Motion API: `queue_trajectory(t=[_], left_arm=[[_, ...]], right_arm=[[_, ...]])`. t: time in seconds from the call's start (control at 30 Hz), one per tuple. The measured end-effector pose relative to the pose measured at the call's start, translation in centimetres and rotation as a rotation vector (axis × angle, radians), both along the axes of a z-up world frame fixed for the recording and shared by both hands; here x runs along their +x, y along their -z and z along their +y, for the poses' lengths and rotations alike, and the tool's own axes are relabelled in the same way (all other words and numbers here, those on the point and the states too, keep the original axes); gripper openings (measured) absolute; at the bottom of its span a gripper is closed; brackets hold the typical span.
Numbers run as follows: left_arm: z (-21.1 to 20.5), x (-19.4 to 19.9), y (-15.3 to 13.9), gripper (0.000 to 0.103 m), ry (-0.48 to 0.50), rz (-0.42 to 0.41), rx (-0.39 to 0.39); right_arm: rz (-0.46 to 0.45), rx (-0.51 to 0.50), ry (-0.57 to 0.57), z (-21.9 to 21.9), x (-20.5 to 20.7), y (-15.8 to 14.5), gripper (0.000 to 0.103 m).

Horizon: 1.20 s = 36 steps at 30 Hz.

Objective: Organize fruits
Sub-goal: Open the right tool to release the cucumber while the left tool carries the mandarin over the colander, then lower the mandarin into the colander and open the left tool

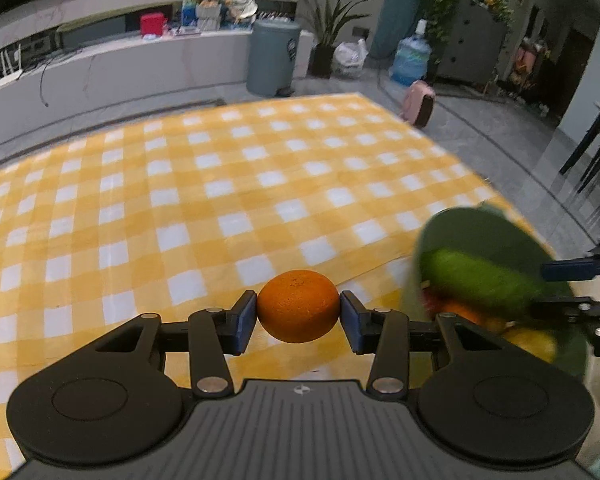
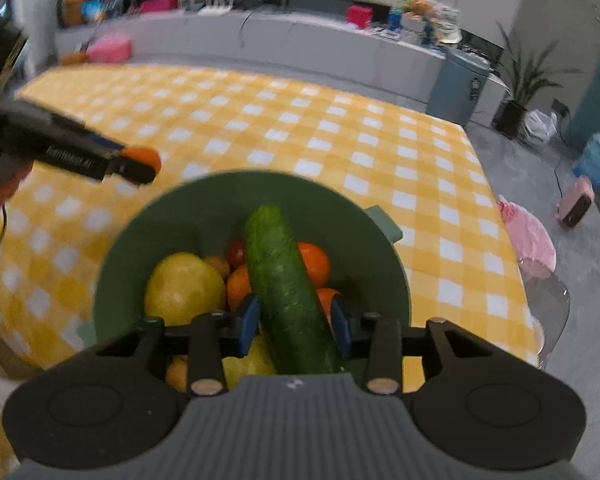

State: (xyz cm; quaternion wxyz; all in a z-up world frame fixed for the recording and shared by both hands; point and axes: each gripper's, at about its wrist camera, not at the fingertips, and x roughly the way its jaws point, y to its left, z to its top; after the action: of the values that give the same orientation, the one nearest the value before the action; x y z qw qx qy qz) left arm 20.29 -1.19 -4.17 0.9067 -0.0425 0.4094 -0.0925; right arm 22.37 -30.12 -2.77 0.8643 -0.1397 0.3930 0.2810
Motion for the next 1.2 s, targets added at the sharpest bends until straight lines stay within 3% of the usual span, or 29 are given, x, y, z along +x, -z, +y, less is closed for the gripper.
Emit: queue_trajectory(t=[0.1, 0.23, 0.5, 0.87, 1.2], left_arm=[[-1.4, -1.0, -1.8, 0.05, 0.04, -0.025, -0.009], [-4.1, -1.8, -3.2, 0.05, 0.115, -0.034, -0.017], [-10.0, -2.2, -3.0, 0.05, 0.268, -0.01, 0.017], [-14.5, -1.5, 0.0, 0.05, 0.353, 0.059, 0.151], [-15.4, -0.7, 0.9, 0.051, 0.378, 0.084, 0.176]], right_arm=[[-0.024, 0.082, 0.105, -1.3, -1.1, -1.0, 0.051], [-0.062, 0.176, 0.281, -3.3, -3.2, -1.7, 0.051], [-0.113, 0.342, 0.507, -6.7, -7.4, 0.3, 0.054], [-0.108, 0.405, 0.519, -8.1, -7.2, 2.6, 0.056], [-0.087, 0.441, 0.522, -8.7, -7.1, 3.0, 0.056]])
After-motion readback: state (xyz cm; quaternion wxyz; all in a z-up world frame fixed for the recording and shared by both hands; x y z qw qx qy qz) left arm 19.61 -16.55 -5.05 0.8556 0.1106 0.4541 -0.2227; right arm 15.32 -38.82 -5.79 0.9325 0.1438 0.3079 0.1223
